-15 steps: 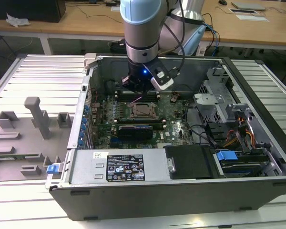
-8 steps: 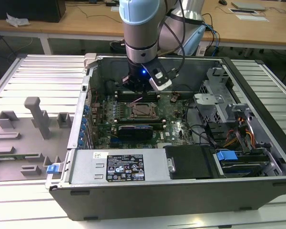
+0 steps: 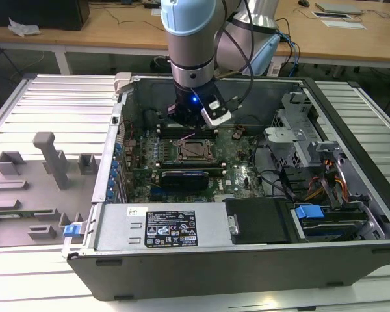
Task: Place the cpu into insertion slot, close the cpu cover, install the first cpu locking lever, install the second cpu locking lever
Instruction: 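Install the first cpu locking lever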
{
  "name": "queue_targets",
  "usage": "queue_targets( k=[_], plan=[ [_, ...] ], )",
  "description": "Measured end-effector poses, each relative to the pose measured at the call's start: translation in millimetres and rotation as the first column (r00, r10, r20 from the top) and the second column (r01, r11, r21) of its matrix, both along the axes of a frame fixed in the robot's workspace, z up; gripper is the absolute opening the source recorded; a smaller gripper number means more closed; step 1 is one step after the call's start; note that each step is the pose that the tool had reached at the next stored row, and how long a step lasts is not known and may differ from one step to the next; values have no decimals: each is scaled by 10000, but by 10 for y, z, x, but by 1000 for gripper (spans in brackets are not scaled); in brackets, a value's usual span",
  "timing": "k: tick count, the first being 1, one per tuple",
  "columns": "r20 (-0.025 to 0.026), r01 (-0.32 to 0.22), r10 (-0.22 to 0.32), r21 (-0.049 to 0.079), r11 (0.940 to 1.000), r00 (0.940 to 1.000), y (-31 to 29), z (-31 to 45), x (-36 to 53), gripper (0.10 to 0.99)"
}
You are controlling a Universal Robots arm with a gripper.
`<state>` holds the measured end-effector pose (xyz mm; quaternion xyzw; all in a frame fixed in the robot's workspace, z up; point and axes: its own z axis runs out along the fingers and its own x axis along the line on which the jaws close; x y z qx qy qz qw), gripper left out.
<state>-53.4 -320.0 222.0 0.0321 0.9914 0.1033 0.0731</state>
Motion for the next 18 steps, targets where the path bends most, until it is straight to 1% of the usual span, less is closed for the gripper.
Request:
queue_targets(
  k=[2,5,7,8,13,16,18],
  plan=[
    [0,158,-158,2,9999,9999,5,-4,-1,106],
    [1,194,-194,0,9998,9998,44,-6,-2,106],
    [0,209,-209,0,9998,9998,74,-7,-3,106],
    [1,226,-226,1,9997,9997,107,-9,-4,106],
    [0,597,-597,1,9982,9982,111,-39,-4,106],
    [2,642,-642,4,9979,9979,111,-46,-4,106],
    [1,681,-681,1,9977,9977,111,-114,-4,106]
  ],
)
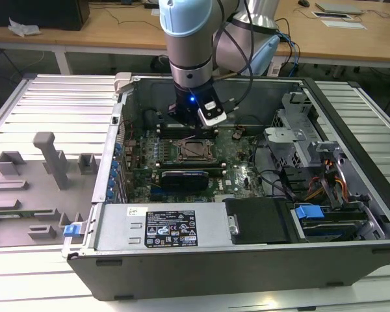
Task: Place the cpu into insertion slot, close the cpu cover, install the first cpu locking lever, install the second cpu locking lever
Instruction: 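Install the first cpu locking lever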
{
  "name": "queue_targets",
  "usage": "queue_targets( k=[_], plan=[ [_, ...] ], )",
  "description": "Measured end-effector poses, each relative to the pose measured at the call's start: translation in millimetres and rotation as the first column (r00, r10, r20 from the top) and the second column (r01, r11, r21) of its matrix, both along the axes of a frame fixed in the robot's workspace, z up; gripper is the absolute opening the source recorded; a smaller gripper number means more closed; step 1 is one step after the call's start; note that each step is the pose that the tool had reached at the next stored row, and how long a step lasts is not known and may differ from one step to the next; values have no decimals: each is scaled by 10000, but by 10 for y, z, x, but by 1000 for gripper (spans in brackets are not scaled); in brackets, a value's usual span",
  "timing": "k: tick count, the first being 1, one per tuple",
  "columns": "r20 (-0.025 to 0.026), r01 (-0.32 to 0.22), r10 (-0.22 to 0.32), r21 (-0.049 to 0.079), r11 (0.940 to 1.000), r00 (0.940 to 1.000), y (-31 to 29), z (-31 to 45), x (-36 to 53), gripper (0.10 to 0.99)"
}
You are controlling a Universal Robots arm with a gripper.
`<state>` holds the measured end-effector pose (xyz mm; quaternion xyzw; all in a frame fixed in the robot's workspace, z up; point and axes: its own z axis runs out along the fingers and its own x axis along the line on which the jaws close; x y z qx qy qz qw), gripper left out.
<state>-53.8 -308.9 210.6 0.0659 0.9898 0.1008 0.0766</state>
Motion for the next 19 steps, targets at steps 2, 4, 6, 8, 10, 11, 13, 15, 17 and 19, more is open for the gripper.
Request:
queue_targets(
  k=[2,4,6,8,10,11,13,15,17,19],
  plan=[
    [0,61,-61,-2,10000,10000,15,-27,0,106],
    [0,87,-87,-1,10000,10000,35,-30,0,106],
    [0,116,-116,-2,9999,9999,57,-32,0,106],
    [1,187,-187,1,9998,9998,67,-41,1,106],
    [0,289,-289,0,9996,9996,67,-59,0,106],
    [0,370,-370,0,9993,9993,67,-74,0,106],
    [0,472,-472,0,9989,9989,67,-96,0,106],
    [-4,569,-569,-2,9984,9984,67,-115,-1,106],
    [1,650,-650,-1,9979,9979,67,-132,0,106],
    [-3,709,-709,-10,9975,9975,65,-137,0,106]
  ],
)
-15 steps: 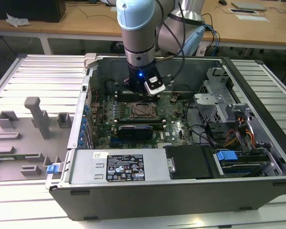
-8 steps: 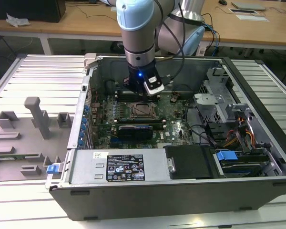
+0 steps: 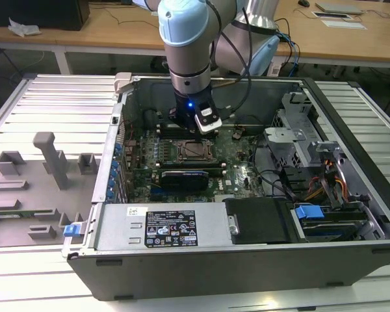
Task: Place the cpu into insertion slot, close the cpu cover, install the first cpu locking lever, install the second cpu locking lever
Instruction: 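Install the first cpu locking lever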
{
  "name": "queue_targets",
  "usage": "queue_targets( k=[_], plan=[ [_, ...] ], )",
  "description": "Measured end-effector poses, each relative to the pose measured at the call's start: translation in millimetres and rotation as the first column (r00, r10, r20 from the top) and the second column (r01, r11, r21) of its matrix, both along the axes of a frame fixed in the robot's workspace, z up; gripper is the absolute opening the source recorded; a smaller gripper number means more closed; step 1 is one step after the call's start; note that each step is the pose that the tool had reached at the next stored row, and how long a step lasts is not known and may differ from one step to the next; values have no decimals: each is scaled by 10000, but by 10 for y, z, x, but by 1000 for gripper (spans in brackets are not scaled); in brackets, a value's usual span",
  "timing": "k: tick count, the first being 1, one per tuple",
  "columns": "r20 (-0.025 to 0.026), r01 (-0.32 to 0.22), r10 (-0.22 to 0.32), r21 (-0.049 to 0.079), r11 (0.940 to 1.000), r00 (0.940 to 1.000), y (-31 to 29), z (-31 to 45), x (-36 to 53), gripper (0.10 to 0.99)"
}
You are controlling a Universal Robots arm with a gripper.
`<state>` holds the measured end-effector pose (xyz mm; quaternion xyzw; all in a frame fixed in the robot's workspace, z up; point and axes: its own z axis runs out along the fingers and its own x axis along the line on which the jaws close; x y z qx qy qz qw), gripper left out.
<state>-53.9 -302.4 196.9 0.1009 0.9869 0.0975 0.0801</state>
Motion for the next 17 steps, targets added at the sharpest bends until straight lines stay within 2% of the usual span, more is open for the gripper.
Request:
queue_targets(
  k=[5,10,14,17],
  plan=[
    [6,8,-8,7,10000,10000,1,21,1,106],
    [3,11,-11,3,10000,10000,1,131,0,106],
    [6,11,-11,3,10000,10000,42,132,1,106],
    [13,12,-12,4,10000,10000,46,132,1,106]
  ],
)
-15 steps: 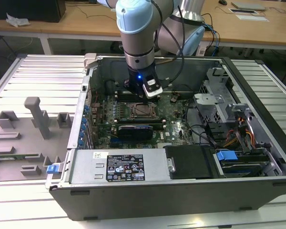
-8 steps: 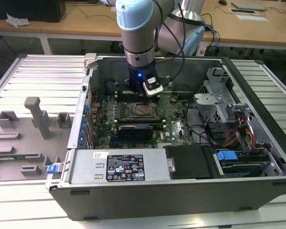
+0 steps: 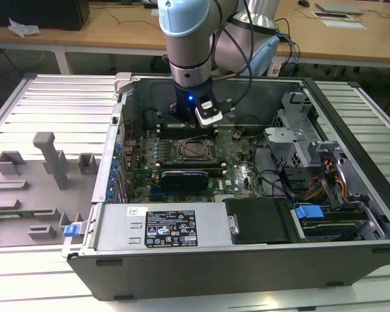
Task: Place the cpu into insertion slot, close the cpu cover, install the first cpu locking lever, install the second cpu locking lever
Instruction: 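Install the first cpu locking lever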
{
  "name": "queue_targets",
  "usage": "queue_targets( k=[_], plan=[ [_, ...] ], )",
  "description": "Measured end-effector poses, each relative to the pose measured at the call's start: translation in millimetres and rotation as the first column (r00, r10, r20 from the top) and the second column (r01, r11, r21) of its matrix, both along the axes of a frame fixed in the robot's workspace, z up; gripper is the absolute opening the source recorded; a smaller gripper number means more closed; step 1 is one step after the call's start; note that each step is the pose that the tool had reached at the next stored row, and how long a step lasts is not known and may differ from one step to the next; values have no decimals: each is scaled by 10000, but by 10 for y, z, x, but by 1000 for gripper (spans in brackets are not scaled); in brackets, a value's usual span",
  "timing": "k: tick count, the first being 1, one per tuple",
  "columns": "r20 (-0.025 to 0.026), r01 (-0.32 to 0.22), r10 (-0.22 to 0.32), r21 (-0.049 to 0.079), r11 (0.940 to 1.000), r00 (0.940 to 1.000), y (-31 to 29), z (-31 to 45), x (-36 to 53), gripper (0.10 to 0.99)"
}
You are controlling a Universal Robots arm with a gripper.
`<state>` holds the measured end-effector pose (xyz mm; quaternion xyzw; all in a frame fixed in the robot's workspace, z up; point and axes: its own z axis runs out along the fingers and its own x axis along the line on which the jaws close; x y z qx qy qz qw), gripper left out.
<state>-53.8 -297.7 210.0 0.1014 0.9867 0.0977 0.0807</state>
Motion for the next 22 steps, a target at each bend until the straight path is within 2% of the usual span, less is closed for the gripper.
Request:
queue_targets(
  k=[6,8,10,12,15,17,22],
  plan=[
    [30,26,-26,-17,10000,10000,-15,0,-1,106],
    [134,49,-49,-18,10000,9999,-16,-26,-11,106],
    [188,68,-68,-26,10000,9998,-18,-66,-20,106],
    [206,85,-84,-58,9999,9998,-21,-103,-22,106],
    [215,102,-99,-114,9999,9997,-35,-120,-22,106],
    [216,108,-105,-162,9998,9997,-41,-125,-21,106],
    [227,110,-106,-160,9998,9997,-41,-111,-22,106]
  ],
)
